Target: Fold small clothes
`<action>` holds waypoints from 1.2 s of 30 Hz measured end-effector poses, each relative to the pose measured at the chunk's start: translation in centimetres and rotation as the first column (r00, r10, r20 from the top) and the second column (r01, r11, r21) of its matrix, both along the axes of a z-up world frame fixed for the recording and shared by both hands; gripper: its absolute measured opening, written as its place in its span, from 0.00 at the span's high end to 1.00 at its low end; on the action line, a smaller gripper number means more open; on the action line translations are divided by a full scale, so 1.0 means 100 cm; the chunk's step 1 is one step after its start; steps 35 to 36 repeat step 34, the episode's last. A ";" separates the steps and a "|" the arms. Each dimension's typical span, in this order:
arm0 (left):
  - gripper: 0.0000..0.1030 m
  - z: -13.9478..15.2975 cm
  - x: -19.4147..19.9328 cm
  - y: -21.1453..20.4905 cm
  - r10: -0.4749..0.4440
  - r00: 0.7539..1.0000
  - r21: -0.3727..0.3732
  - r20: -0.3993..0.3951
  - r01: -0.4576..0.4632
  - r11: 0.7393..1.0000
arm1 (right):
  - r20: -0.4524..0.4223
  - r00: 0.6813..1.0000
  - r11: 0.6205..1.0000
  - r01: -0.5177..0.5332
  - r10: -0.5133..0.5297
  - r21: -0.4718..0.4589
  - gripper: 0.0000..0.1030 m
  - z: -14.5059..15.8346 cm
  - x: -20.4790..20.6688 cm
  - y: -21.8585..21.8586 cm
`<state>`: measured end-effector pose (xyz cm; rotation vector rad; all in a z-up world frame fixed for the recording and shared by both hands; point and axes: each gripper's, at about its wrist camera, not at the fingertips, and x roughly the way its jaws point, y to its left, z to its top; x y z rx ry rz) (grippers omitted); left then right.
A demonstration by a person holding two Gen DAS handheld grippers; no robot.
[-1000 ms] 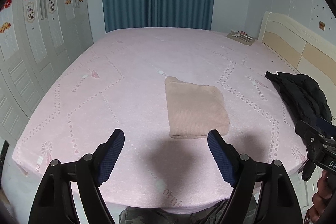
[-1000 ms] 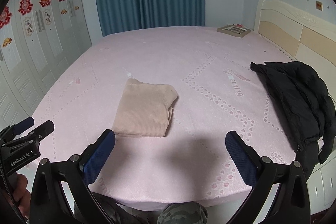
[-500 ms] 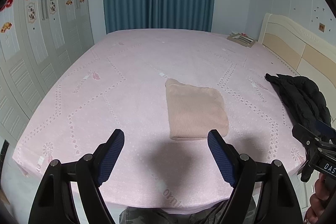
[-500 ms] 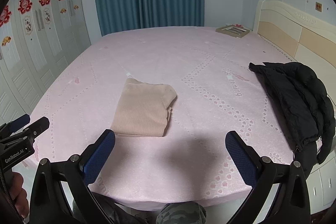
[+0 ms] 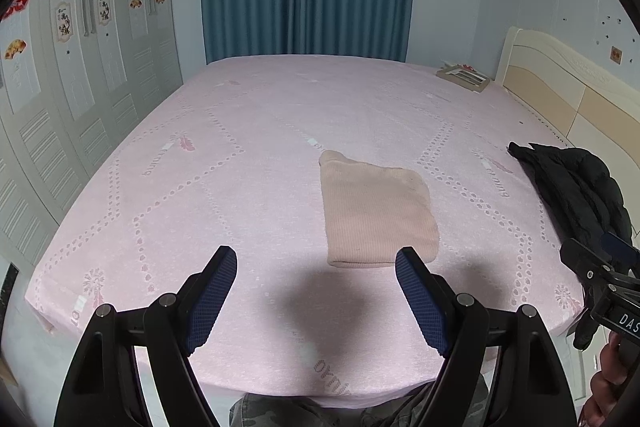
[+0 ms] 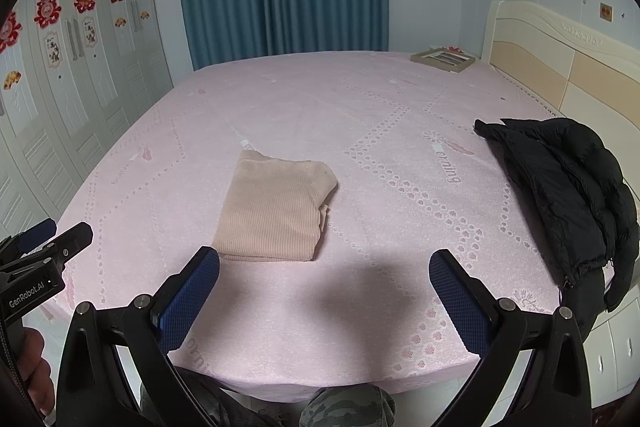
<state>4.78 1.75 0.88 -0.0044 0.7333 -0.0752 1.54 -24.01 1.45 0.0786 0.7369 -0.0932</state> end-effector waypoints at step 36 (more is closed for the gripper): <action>0.22 0.006 -0.001 0.002 -0.006 1.000 -0.012 0.011 0.006 1.000 | 0.003 1.000 1.000 0.004 -0.004 -0.003 0.00 0.000 -0.001 0.002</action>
